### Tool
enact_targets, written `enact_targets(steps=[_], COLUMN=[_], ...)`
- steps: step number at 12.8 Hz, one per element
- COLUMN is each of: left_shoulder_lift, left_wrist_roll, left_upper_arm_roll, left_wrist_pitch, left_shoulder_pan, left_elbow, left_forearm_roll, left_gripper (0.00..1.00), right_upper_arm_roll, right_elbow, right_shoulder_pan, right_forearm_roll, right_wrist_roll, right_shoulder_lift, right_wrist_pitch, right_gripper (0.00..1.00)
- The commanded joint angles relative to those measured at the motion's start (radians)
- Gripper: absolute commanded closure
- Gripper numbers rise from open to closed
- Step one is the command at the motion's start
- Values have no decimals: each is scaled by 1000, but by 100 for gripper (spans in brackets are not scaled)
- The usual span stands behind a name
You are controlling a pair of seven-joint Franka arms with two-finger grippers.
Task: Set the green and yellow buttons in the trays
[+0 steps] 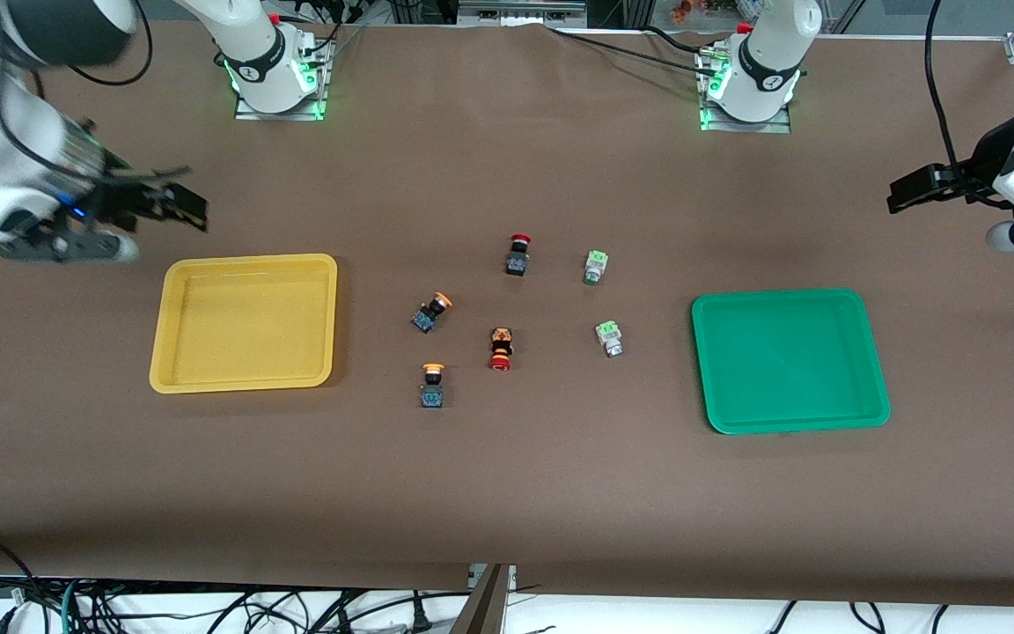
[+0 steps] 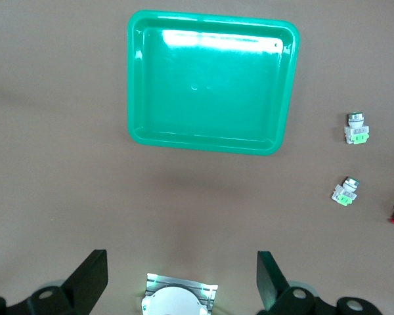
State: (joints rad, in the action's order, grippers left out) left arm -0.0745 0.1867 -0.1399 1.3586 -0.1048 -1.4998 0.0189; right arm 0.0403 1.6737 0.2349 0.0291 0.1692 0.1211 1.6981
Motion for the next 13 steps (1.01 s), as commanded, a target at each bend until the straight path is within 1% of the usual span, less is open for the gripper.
enact_targets(steps=[1, 2, 4, 6, 7, 8, 9, 11, 12, 13], left_shoulder_lift=[4, 2, 1, 1, -4, -17, -22, -30, -40, -42], left_wrist_roll=[-30, -29, -24, -20, -18, -18, -10, 34, 45, 52], left_upper_arm_roll=[-1, -1, -1, -1, -1, -3, -4, -13, -14, -15], left_wrist_pitch=[13, 13, 13, 13, 17, 14, 13, 13, 13, 13], left_shoulder_pan=[-3, -3, -3, -3, -3, 2, 8, 27, 33, 39], left_elbow=[-13, -11, -10, -8, -8, -1, 6, 27, 39, 39], left_forearm_roll=[-16, -16, -17, -22, -25, -25, -25, -22, -23, -25], left_gripper=[0, 0, 0, 0, 0, 0, 0, 0, 0, 0], right_upper_arm_roll=[-2, 0, -2, 0, 1, 1, 1, 3, 3, 4], right_elbow=[-29, -34, -64, -150, -202, -242, -259, -258, -255, -253], right_shoulder_pan=[66, 84, 147, 222, 262, 283, 302, 331, 333, 333], right_forearm_roll=[41, 76, 89, 84, 83, 81, 80, 77, 74, 69], right_wrist_roll=[116, 172, 269, 399, 473, 525, 553, 561, 559, 556], right_shoulder_lift=[177, 249, 394, 552, 625, 676, 708, 739, 747, 750], right_wrist_pitch=[189, 277, 465, 628, 687, 721, 745, 807, 817, 819], right_gripper=[0, 0, 0, 0, 0, 0, 0, 0, 2, 9])
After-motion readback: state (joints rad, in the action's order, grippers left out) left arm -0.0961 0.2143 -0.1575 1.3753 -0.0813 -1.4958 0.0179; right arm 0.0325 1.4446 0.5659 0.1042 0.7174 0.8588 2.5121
